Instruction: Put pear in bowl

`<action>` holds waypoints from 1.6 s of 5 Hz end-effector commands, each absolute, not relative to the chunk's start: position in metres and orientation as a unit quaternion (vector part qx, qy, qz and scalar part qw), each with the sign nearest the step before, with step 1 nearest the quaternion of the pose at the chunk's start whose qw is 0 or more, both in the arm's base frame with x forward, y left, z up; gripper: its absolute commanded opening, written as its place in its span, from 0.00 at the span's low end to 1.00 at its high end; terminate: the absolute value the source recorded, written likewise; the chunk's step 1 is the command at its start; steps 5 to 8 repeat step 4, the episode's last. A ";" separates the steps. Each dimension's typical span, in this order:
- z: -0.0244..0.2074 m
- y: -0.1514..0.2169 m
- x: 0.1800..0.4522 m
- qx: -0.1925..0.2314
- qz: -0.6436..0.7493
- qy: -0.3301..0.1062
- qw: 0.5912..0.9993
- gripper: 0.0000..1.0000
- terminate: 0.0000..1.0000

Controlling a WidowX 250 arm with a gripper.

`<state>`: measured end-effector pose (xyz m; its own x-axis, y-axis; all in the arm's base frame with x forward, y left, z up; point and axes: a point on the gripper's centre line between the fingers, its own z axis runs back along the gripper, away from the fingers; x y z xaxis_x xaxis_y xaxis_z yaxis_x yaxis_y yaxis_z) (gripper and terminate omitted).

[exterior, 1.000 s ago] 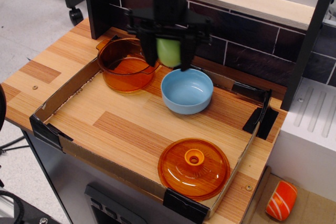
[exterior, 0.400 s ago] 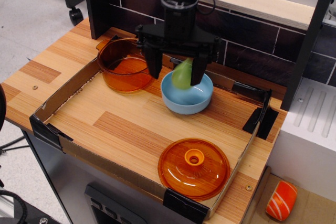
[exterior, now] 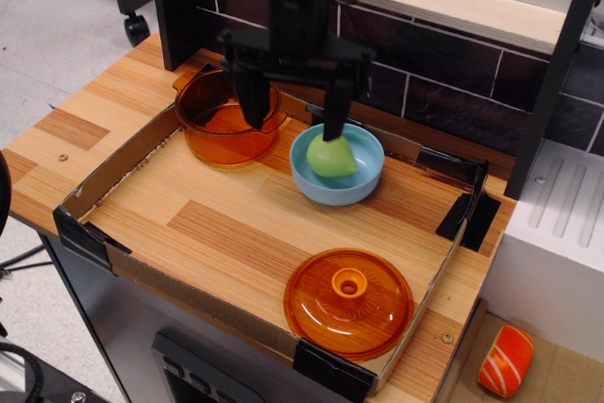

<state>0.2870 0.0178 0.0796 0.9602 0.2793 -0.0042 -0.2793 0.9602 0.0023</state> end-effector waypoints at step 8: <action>0.156 0.082 0.266 0.036 0.148 -0.070 0.986 1.00 1.00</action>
